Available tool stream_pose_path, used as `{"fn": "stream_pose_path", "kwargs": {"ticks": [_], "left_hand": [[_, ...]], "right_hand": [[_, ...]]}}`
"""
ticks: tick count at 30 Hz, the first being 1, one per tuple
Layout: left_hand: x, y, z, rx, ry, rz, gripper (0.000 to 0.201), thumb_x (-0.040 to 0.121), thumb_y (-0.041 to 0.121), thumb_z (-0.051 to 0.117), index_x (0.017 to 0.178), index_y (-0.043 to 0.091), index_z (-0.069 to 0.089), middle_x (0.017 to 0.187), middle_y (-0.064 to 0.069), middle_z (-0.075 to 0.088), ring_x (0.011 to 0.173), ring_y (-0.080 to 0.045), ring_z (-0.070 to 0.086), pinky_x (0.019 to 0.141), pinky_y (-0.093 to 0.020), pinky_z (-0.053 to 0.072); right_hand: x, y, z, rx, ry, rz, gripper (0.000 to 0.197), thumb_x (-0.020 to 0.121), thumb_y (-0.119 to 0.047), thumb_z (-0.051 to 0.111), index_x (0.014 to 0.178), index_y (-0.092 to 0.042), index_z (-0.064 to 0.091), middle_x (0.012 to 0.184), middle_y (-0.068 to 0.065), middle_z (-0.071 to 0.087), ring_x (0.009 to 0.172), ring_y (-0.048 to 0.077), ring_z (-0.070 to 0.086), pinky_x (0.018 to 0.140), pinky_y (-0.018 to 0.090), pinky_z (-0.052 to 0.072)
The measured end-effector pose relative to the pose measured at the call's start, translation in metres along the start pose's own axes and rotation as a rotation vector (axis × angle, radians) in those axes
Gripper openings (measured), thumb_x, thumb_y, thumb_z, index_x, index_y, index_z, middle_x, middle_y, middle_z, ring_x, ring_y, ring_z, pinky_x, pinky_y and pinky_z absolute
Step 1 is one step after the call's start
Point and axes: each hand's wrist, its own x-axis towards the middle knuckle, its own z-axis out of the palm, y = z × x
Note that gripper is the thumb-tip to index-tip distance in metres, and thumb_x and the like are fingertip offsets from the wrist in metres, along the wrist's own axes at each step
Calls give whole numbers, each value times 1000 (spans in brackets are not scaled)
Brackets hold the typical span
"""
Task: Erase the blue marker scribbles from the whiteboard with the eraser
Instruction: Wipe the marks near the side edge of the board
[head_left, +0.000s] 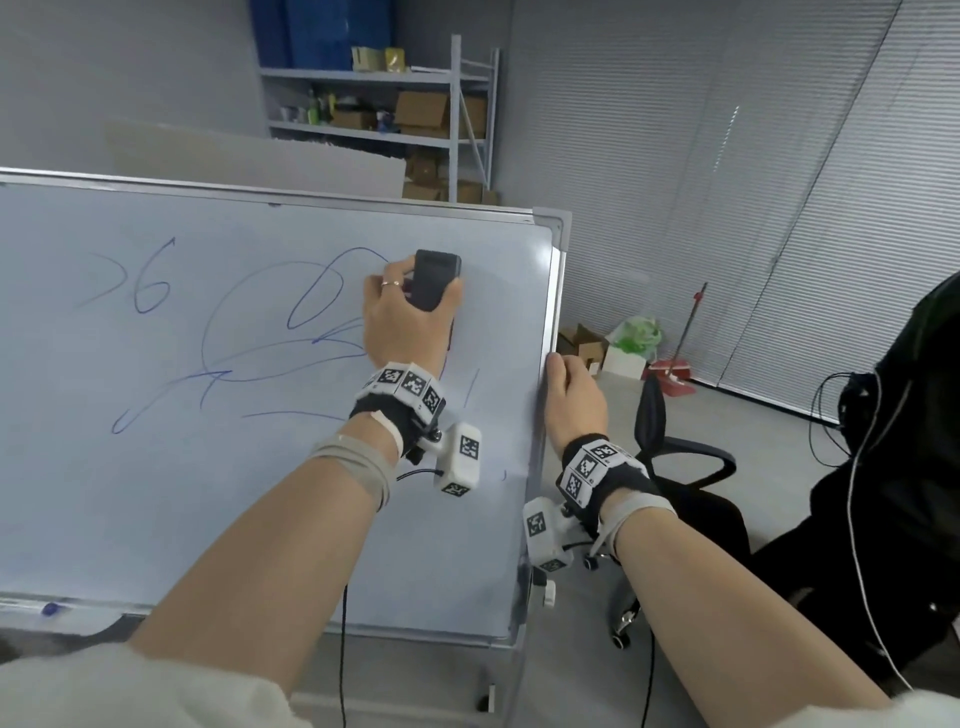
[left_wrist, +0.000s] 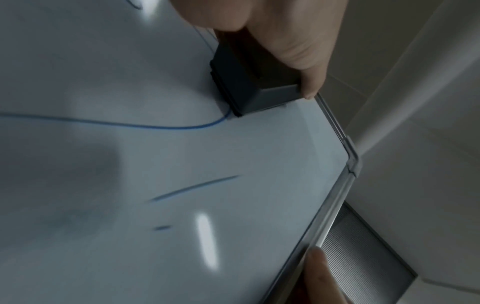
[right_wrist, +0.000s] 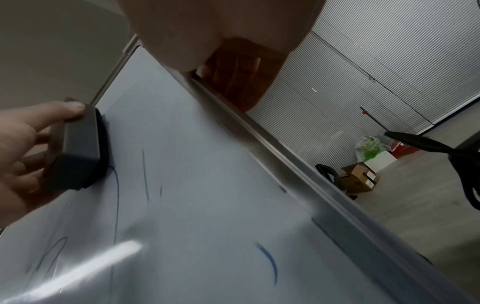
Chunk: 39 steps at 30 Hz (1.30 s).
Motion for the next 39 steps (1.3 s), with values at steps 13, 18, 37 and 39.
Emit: {"fn": "stream_pose_path", "kwargs": {"ticks": [13,18,37,39], "left_hand": [[-130,-48,16,111,-273,81,54,68,62,73,116,39,60,110,18,55,98,-9,61,81,-33,56],[-138,-52,10,91,-258,34,54,68,61,75,116,41,60,111,21,55,93,-5,62,77,-26,54],[-156,-56,3,282,-184,-2,56,80,59,66,131,42,53,121,10,53,113,-16,55,85,-32,51],[-135,-50,2,293,-173,19,57,80,58,65,133,43,52,121,10,52,114,-15,53,84,-33,50]], "right_hand": [[-2,16,1,132,-7,-39,33,106,-38,41,121,-19,63,108,-7,66,101,13,58,91,30,43],[-17,32,9,162,-63,-47,34,106,-38,41,120,-18,65,105,-8,67,99,11,59,91,30,45],[-39,55,15,202,-133,-18,36,107,-35,40,117,-13,66,108,0,70,102,19,62,89,29,46],[-38,53,13,187,-113,0,33,107,-33,39,109,-14,66,102,-1,68,97,19,61,81,27,40]]}}
